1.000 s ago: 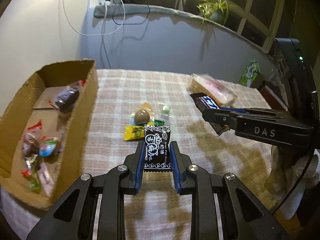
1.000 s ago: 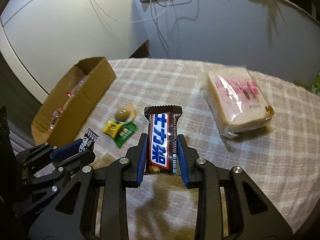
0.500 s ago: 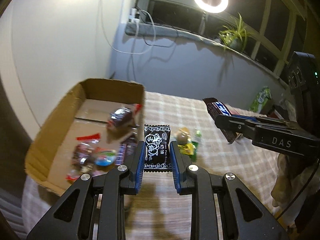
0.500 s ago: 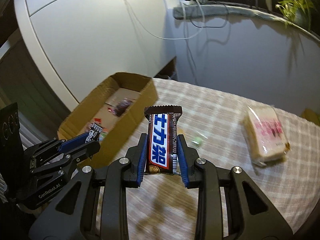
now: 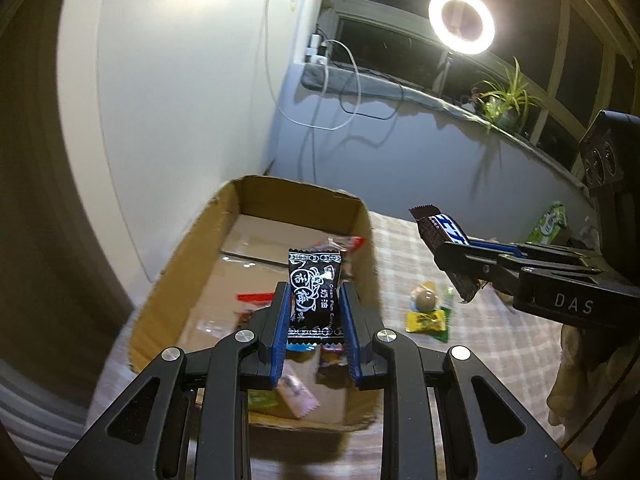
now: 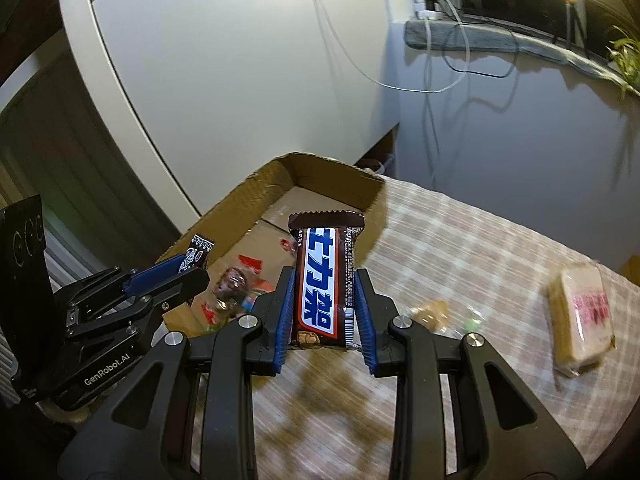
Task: Organize snacks
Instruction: 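Carry the black-and-white packet with the left tool while the right tool carries the chocolate bar to the box, then open the left tool over the box while the right tool releases the chocolate bar into it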
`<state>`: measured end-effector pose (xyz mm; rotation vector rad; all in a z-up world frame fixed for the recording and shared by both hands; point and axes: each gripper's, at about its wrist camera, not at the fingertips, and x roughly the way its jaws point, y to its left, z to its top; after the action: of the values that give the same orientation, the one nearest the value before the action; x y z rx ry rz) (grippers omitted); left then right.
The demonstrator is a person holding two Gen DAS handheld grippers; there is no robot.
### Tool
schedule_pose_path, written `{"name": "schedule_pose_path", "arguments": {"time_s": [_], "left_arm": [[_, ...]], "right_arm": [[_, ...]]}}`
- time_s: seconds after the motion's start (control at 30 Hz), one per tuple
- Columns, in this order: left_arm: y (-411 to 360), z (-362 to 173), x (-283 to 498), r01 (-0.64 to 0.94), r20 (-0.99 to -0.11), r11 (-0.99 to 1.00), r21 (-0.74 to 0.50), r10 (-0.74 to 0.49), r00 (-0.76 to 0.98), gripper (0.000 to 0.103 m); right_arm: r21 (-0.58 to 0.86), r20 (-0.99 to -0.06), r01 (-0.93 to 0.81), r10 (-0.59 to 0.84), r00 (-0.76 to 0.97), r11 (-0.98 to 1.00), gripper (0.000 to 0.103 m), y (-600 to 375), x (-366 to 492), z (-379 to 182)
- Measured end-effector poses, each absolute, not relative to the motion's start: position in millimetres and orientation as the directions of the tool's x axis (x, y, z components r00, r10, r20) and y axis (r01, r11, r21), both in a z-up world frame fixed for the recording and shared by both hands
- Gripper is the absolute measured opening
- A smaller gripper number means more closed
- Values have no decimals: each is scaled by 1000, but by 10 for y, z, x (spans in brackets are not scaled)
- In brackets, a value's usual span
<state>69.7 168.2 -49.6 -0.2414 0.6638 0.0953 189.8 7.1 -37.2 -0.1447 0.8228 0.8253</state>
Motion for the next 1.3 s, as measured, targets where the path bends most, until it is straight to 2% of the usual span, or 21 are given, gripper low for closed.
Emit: {"name": "schedule_pose_path", "arguments": {"time_s": [0.57, 1.13, 1.2, 1.27, 1.3], "left_arm": [[2027, -616, 820, -229, -640, 953, -197, 52, 767, 23], [2118, -668, 876, -255, -654, 946, -199, 66, 754, 23], [2122, -670, 879, -258, -655, 946, -198, 68, 752, 26], [2120, -671, 890, -261, -656, 945, -196, 71, 751, 43], [2120, -667, 882, -263, -653, 945, -195, 75, 753, 47]], "right_arm": [[188, -732, -749, 599, 324, 635, 30, 747, 1991, -530], [198, -756, -745, 583, 297, 637, 30, 913, 2135, -674], [199, -754, -743, 584, 300, 639, 30, 910, 2144, -665], [203, -753, -743, 586, 298, 638, 34, 909, 2149, -653], [203, -753, -743, 587, 298, 638, 49, 909, 2146, -645]]}}
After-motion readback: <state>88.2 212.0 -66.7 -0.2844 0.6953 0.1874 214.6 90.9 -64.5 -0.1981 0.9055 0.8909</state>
